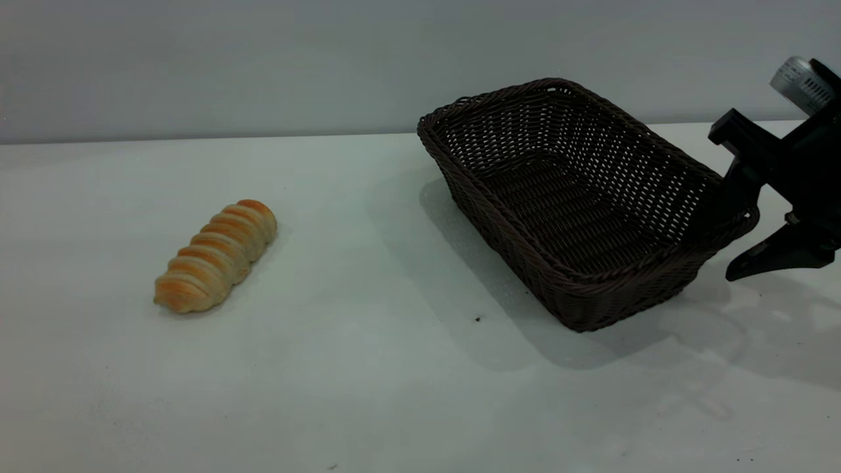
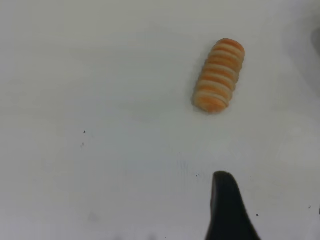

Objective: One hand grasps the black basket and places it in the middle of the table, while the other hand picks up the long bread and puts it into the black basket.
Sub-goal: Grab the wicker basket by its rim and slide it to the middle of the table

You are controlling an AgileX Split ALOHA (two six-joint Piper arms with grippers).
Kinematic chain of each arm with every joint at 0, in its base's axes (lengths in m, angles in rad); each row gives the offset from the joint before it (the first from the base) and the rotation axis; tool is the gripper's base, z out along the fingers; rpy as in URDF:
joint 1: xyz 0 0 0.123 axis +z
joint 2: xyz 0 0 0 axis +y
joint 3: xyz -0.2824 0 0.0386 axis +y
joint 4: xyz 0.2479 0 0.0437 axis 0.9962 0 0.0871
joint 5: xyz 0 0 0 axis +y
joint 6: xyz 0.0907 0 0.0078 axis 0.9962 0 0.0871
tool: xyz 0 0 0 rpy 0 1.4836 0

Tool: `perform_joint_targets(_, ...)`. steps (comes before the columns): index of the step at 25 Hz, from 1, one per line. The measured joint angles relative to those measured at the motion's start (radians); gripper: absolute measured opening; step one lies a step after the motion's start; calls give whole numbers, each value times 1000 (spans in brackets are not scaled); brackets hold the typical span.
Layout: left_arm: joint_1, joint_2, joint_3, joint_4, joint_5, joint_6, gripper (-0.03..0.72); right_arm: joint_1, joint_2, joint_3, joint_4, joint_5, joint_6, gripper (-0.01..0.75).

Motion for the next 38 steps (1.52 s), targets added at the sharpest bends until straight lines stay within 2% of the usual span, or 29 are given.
perform_joint_targets(6, 0, 0, 0, 0, 0, 0, 468, 0, 62, -54, 40, -33, 4, 443)
perform_joint_targets(11, 0, 0, 0, 0, 0, 0, 468, 7, 163, -121, 42, -55, 41, 405)
perform_joint_targets(14, 0, 0, 0, 0, 0, 0, 468, 14, 217, -161, 42, -61, 49, 361)
perform_joint_targets(19, 0, 0, 0, 1, 0, -1, 468, 14, 226, -188, 33, -49, 68, 188)
perform_joint_targets(24, 0, 0, 0, 2, 0, -1, 468, 19, 159, -189, -83, -24, 60, 181)
perform_joint_targets(29, 0, 0, 0, 2, 0, -1, 468, 37, 117, -289, -231, 60, 76, 181)
perform_joint_targets(34, 0, 0, 0, 3, 0, -2, 468, 134, 179, -456, -464, 200, 149, 181)
perform_joint_targets(38, 0, 0, 0, 3, 0, -2, 468, 210, 274, -631, -577, 324, 204, 181)
